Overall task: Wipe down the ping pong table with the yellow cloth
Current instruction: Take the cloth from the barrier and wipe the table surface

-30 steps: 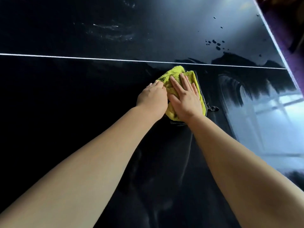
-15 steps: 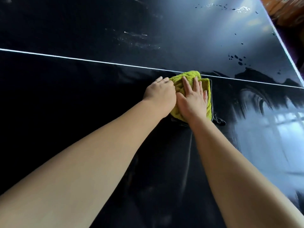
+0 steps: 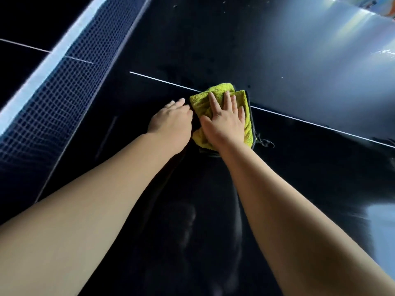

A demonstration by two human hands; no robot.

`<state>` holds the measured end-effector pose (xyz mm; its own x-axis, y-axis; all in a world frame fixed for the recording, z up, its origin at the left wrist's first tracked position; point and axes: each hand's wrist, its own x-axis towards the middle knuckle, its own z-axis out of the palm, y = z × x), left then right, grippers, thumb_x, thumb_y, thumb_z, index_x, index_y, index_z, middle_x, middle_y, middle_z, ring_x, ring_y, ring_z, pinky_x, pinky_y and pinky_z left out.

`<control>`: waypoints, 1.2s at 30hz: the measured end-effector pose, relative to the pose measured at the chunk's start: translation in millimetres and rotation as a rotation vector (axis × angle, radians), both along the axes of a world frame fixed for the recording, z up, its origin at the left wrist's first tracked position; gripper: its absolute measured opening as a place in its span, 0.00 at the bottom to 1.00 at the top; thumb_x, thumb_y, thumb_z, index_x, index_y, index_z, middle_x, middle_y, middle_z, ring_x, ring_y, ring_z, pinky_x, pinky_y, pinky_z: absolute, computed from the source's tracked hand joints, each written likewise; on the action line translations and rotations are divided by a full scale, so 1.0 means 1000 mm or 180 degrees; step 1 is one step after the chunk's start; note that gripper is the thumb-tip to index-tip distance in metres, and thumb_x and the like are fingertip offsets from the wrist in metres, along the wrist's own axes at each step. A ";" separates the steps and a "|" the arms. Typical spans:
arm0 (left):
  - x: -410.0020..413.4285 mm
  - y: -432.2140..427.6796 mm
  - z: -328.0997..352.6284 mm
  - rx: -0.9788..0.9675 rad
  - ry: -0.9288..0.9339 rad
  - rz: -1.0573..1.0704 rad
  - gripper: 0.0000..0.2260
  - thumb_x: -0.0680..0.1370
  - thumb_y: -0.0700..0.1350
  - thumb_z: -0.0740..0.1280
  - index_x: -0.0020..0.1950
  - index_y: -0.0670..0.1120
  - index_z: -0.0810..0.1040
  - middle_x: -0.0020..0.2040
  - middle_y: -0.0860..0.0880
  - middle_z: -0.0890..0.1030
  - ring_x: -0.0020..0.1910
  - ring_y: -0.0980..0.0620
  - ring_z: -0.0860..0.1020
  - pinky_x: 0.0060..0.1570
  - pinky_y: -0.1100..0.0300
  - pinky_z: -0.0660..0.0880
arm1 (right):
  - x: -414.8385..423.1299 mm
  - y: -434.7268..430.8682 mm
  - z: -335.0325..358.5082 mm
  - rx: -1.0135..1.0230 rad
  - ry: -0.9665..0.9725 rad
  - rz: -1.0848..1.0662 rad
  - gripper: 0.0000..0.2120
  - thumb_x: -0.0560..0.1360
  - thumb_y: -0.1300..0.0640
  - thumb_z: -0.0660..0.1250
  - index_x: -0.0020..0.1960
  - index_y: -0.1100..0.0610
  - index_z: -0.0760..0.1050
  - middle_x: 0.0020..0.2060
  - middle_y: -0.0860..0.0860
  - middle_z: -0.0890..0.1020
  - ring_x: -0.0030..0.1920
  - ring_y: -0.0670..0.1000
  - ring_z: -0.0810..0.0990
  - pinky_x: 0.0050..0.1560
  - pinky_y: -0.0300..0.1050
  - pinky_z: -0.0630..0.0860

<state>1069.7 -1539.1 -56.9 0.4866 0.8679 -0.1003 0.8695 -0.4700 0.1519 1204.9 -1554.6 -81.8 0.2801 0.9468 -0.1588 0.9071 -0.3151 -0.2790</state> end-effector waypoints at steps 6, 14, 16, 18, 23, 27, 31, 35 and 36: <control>-0.102 -0.030 0.016 0.0355 -0.0609 0.0521 0.24 0.78 0.34 0.51 0.75 0.40 0.58 0.76 0.46 0.57 0.76 0.51 0.50 0.73 0.59 0.45 | -0.091 0.040 -0.003 0.0000 -0.0076 0.0348 0.32 0.78 0.41 0.54 0.79 0.41 0.47 0.79 0.51 0.44 0.78 0.51 0.39 0.77 0.52 0.38; -0.182 -0.107 0.007 0.0192 -0.0944 0.1160 0.21 0.74 0.36 0.64 0.68 0.38 0.71 0.69 0.42 0.71 0.70 0.46 0.67 0.68 0.54 0.58 | -0.161 0.082 -0.001 -0.0060 -0.0194 0.0851 0.31 0.78 0.40 0.55 0.78 0.40 0.49 0.80 0.51 0.45 0.78 0.50 0.41 0.77 0.51 0.38; -0.194 -0.121 0.004 0.0116 -0.0901 0.1239 0.21 0.74 0.37 0.63 0.67 0.38 0.72 0.68 0.42 0.72 0.69 0.45 0.69 0.67 0.52 0.58 | -0.162 0.079 0.002 -0.0091 -0.0196 0.0971 0.30 0.78 0.41 0.56 0.78 0.39 0.50 0.80 0.50 0.46 0.78 0.49 0.41 0.77 0.49 0.38; -0.200 -0.130 0.002 0.0057 -0.0843 0.1284 0.22 0.73 0.36 0.65 0.67 0.37 0.72 0.67 0.41 0.73 0.68 0.45 0.70 0.66 0.51 0.58 | -0.164 0.070 0.003 -0.0072 -0.0171 0.1149 0.30 0.78 0.42 0.57 0.78 0.38 0.50 0.80 0.50 0.46 0.78 0.49 0.41 0.77 0.49 0.38; -0.203 -0.146 0.013 0.0052 -0.0779 0.1304 0.24 0.77 0.38 0.63 0.72 0.39 0.64 0.72 0.42 0.66 0.73 0.46 0.62 0.68 0.59 0.52 | -0.179 0.027 0.003 0.0045 -0.0220 0.1610 0.31 0.78 0.42 0.58 0.78 0.39 0.51 0.80 0.51 0.46 0.79 0.50 0.41 0.77 0.50 0.38; -0.199 -0.160 0.024 0.0015 -0.0481 0.1212 0.26 0.81 0.44 0.55 0.77 0.41 0.50 0.77 0.45 0.52 0.76 0.49 0.50 0.69 0.62 0.41 | -0.184 -0.018 0.006 0.0055 -0.0204 0.1969 0.32 0.78 0.42 0.58 0.78 0.40 0.51 0.80 0.52 0.46 0.79 0.51 0.41 0.77 0.52 0.39; -0.189 -0.179 0.029 -0.0195 -0.0126 0.1248 0.27 0.82 0.44 0.51 0.77 0.42 0.42 0.78 0.45 0.43 0.76 0.50 0.44 0.71 0.60 0.39 | -0.180 -0.071 0.007 0.0053 -0.0129 0.2316 0.32 0.77 0.41 0.58 0.78 0.40 0.51 0.80 0.51 0.46 0.79 0.51 0.40 0.77 0.53 0.39; -0.183 -0.211 0.028 -0.0325 0.0148 0.1261 0.26 0.81 0.42 0.50 0.77 0.42 0.43 0.78 0.45 0.44 0.76 0.51 0.44 0.72 0.59 0.40 | -0.176 -0.128 0.006 0.0052 -0.0098 0.2610 0.32 0.78 0.40 0.57 0.78 0.41 0.51 0.79 0.51 0.46 0.79 0.52 0.40 0.77 0.55 0.38; -0.182 -0.222 0.028 -0.0363 0.0203 0.1261 0.25 0.81 0.41 0.50 0.77 0.42 0.45 0.78 0.45 0.45 0.76 0.51 0.44 0.72 0.59 0.40 | -0.175 -0.143 0.005 0.0045 -0.0081 0.2650 0.32 0.78 0.40 0.57 0.79 0.41 0.51 0.79 0.51 0.46 0.79 0.52 0.40 0.77 0.55 0.38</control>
